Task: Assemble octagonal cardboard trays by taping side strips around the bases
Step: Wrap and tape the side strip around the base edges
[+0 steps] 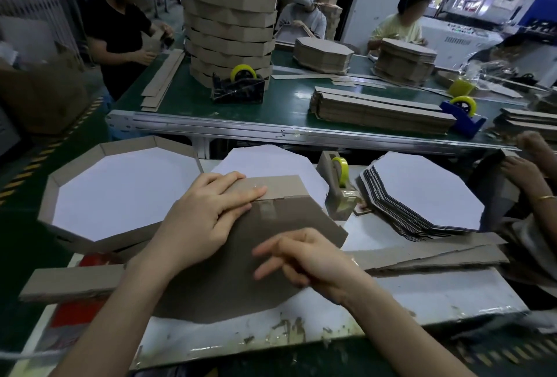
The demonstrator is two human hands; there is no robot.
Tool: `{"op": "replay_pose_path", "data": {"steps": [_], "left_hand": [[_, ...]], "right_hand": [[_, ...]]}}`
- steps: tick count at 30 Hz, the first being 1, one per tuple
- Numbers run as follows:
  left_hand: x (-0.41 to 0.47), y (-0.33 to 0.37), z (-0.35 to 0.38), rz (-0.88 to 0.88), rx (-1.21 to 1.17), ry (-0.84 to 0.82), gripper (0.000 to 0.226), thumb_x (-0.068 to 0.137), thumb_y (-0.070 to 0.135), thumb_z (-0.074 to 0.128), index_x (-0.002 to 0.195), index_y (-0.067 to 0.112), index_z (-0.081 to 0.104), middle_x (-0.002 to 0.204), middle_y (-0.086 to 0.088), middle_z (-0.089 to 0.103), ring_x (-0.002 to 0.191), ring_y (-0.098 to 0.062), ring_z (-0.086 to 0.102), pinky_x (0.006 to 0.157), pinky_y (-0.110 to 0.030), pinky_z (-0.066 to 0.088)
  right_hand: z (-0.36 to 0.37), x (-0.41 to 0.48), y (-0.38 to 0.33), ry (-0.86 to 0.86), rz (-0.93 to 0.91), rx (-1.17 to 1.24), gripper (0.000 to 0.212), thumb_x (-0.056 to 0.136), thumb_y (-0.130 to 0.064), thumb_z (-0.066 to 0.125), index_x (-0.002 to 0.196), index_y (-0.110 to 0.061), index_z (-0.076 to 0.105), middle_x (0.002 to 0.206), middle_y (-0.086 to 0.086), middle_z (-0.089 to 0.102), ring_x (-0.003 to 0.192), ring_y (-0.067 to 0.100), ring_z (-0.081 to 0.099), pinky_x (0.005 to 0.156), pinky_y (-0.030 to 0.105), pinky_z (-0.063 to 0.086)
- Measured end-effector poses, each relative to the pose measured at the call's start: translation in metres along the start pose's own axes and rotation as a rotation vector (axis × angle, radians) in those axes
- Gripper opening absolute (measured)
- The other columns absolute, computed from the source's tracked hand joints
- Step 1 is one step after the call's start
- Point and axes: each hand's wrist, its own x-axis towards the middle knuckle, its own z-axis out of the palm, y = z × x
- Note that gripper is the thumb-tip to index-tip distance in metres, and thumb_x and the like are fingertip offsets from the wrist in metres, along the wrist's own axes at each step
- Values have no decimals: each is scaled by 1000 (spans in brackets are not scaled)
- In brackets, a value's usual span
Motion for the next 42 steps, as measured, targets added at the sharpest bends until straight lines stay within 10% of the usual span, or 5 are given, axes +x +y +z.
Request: {"op": "replay_pose_path", "data": {"steps": [6,12,28,42], "left_hand": [[-4,2,1,7,-16,20,39,93,41,39,129,54,47,139,8,52,121,-15,40,89,-41,48],[-4,1,1,-2,-1,3,39,94,42,36,128,61,38,141,9,49,124,-12,37,91,-39,47],[6,25,-3,-121,26,124,42,87,69,27,106,59,63,134,17,56,130,-9,41,110,-45,27],[6,27,8,-43,298,168,48,84,62,41,116,39,68,114,9,69,101,-19,62,80,-40,44]], "right_hand": [[-33,13,-34,519,-691,-208,27,87,-8,48,82,-19,73,48,-10,48,46,5,40,47,14,32],[-59,21,-44,233,-660,-914,53,83,-32,78,132,-26,59,138,-6,57,132,10,46,112,34,36],[-66,30,-36,158,-656,-766,34,80,-22,80,113,-21,75,125,-4,64,120,5,55,102,24,45],[-65,35,-34,147,-661,-681,39,78,-17,81,115,-18,72,123,-3,64,121,7,56,103,29,46]]}}
